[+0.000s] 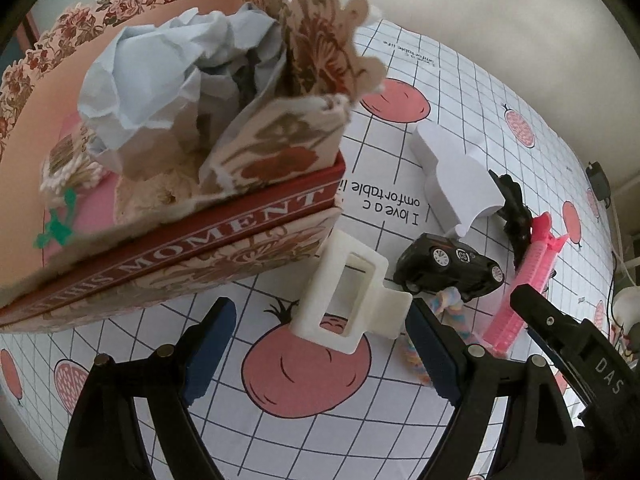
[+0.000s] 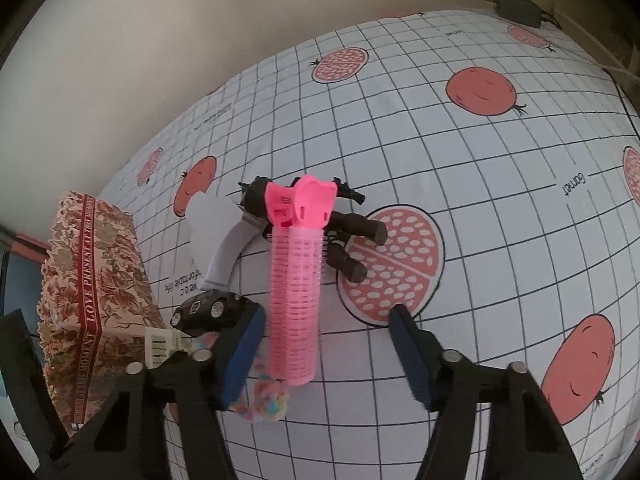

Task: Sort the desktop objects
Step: 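Lower the right gripper onto the pink hair roller and close it, then grasp the white claw clip with the left gripper while right holds the roller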

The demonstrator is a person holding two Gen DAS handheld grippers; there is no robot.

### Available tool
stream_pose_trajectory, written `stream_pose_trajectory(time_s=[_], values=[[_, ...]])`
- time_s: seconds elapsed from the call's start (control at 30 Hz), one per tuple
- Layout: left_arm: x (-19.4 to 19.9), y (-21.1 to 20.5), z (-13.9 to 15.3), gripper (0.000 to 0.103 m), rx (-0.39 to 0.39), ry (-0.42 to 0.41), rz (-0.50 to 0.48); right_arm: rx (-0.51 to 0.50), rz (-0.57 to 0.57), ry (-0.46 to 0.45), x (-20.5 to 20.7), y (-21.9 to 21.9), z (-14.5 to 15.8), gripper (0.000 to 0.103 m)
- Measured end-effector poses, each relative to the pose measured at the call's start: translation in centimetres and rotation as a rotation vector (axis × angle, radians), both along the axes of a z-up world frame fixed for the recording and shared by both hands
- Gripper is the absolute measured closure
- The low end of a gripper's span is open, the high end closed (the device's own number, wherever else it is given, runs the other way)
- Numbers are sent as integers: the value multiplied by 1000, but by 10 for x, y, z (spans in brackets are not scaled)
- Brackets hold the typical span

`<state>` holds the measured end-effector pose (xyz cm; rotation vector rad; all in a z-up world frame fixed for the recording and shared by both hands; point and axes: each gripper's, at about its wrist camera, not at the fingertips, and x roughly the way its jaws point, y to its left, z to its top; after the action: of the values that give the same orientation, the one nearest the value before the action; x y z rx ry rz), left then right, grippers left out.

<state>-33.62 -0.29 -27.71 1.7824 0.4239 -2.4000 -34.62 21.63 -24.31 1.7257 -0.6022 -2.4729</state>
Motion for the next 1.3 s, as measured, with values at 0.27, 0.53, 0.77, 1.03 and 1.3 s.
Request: stream_pose_trajectory(time_s=[0.27,0.53,0.77,1.03,1.3], values=[[3,1,2,20,3,10,-12,-52,-9,9,-2,-3,1,61],[5,0,0,37,24,2,-21,-94,-28,14,-3,0,-2,72],[6,3,1,48,31,8,-43,-109,-40,50,1,6,8,72],[9,2,3,52,49,15,-48,-115,-52,71,2,11,13,72],[11,1,9,53,61,36,-50,-124,-64,121,5,12,27,72]])
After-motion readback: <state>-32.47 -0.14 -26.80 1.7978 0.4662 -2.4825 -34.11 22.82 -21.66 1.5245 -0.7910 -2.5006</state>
